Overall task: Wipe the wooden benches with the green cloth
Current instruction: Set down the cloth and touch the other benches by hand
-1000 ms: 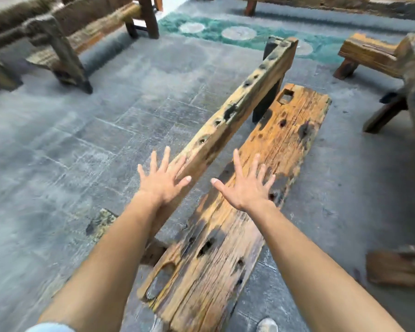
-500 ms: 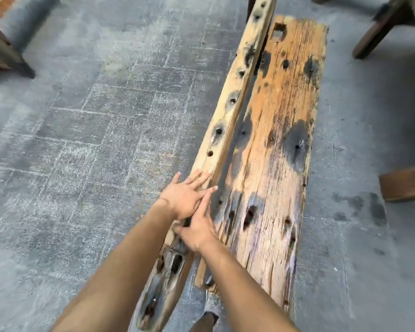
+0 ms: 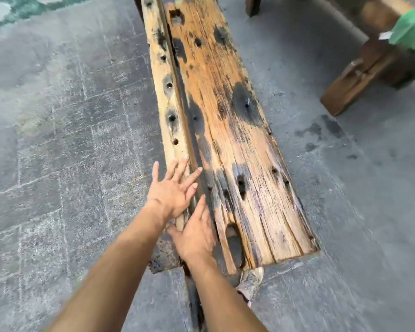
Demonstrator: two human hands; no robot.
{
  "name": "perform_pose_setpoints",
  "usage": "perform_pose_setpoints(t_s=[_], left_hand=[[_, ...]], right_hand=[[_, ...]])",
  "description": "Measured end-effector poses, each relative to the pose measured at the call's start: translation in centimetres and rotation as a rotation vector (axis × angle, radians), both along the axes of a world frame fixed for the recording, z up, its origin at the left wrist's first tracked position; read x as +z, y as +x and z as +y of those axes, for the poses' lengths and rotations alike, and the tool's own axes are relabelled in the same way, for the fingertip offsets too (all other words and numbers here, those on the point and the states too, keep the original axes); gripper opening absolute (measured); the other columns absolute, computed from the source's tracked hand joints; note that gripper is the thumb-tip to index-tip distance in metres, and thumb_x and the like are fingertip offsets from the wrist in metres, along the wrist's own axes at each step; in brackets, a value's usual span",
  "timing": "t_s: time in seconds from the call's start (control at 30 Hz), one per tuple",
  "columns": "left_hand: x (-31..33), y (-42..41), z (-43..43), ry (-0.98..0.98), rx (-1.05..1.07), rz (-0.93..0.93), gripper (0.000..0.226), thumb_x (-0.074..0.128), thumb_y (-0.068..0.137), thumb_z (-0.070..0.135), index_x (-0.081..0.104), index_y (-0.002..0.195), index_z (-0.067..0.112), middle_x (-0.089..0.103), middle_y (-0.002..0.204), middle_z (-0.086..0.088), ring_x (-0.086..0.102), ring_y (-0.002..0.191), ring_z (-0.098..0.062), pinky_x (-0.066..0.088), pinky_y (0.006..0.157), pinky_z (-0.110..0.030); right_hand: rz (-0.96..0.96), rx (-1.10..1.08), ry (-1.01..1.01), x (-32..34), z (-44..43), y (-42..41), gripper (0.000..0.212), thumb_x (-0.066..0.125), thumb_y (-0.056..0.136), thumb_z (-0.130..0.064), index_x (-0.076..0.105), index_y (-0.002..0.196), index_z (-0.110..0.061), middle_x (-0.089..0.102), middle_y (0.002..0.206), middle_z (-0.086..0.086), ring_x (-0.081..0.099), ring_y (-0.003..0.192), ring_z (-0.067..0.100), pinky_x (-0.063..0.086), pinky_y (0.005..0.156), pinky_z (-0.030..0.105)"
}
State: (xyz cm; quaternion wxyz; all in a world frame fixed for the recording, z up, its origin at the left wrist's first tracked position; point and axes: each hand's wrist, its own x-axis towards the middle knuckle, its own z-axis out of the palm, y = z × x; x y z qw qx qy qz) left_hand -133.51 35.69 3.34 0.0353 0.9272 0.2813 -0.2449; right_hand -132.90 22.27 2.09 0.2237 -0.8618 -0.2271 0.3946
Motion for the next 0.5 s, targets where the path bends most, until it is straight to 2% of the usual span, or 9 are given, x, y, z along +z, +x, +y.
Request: perform_pose_setpoints(t_s=[0.03,0.1,0.13,0.2,0.27,0.37,0.43,0.5], left_hand=[[-0.3,0.3,-0.1,0.011,-0.104,-0.005,0.062,-0.013,0.097,0.06,-0.021,0.158,0.051,-0.034,0.162,0.002,-0.018,0.159,-0.022,-0.02,0.12,-0.067],[-0.4,0.5,-0.1,0.033,-0.165,-0.033,0.063,-0.015,0.095,0.062,-0.023,0.157,0.05,-0.034,0.164,-0.002,-0.02,0.159,-0.021,-0.017,0.12,-0.07],[-0.5,0.8,1.0,0.048,-0.267,-0.036,0.063,-0.017,0.095,0.063,-0.025,0.156,0.049,-0.035,0.165,-0.004,-0.021,0.158,-0.02,-0.015,0.12,-0.07],[-0.3,0.5,2.2,0.049,-0.341,-0.056,0.062,-0.021,0.092,0.068,-0.034,0.151,0.052,-0.036,0.166,-0.006,-0.022,0.157,-0.02,-0.013,0.12,-0.071],[-0.2,0.2,4.8,0.056,-0.522,-0.031,0.065,-0.023,0.088,0.074,-0.038,0.148,0.054,-0.033,0.168,-0.005,-0.025,0.156,-0.022,-0.015,0.119,-0.07],[-0.3,1.1,7.7,0.067,-0.789,0.049,0.072,-0.02,0.086,0.083,-0.037,0.15,0.053,-0.019,0.172,-0.005,-0.03,0.154,-0.029,-0.021,0.119,-0.067],[-0.8,3.6,9.6,0.053,-1.002,0.083,0.083,-0.012,0.085,0.089,-0.032,0.155,0.048,-0.003,0.174,-0.005,-0.023,0.157,-0.034,-0.022,0.12,-0.064],[-1.4,4.7,10.4,0.015,-1.18,0.02,0.095,0.002,0.087,0.092,-0.013,0.164,0.039,0.018,0.171,-0.008,0.003,0.16,-0.039,-0.012,0.124,-0.065]], right_hand=[[-0.045,-0.087,-0.017,-0.8,-0.4,-1.0,0.121,0.072,0.087,-0.062,-0.01,0.165,-0.02,0.019,0.173,0.009,0.033,0.154,0.028,0.037,0.117,0.041],[-0.13,-0.084,-0.043,-1.2,-0.8,-0.8,0.118,0.068,0.086,-0.068,-0.007,0.165,-0.023,0.023,0.172,0.007,0.047,0.145,0.029,0.048,0.105,0.045],[-0.158,-0.137,-0.061,-1.7,-0.2,-1.5,0.116,0.065,0.086,-0.07,-0.007,0.164,-0.024,0.023,0.172,0.006,0.054,0.14,0.029,0.05,0.1,0.045],[-0.218,-0.091,-0.068,-2.1,-0.3,-1.1,0.112,0.058,0.086,-0.071,-0.011,0.161,-0.025,0.022,0.173,0.006,0.062,0.129,0.029,0.052,0.093,0.045],[-0.211,-0.101,-0.07,-2.7,0.4,-2.8,0.108,0.053,0.086,-0.071,-0.013,0.159,-0.025,0.023,0.173,0.008,0.065,0.126,0.029,0.052,0.091,0.046],[-0.233,-0.093,-0.063,-3.2,0.6,-3.7,0.106,0.047,0.086,-0.073,-0.014,0.159,-0.025,0.027,0.171,0.01,0.06,0.133,0.029,0.051,0.095,0.049],[-0.222,-0.102,-0.101,-3.2,1.1,-3.3,0.105,0.041,0.085,-0.075,-0.015,0.158,-0.025,0.026,0.171,0.012,0.06,0.133,0.031,0.05,0.096,0.05],[-0.227,-0.106,-0.129,-3.2,1.1,-3.3,0.102,0.031,0.085,-0.08,-0.016,0.158,-0.028,0.027,0.171,0.014,0.062,0.129,0.033,0.05,0.097,0.052]])
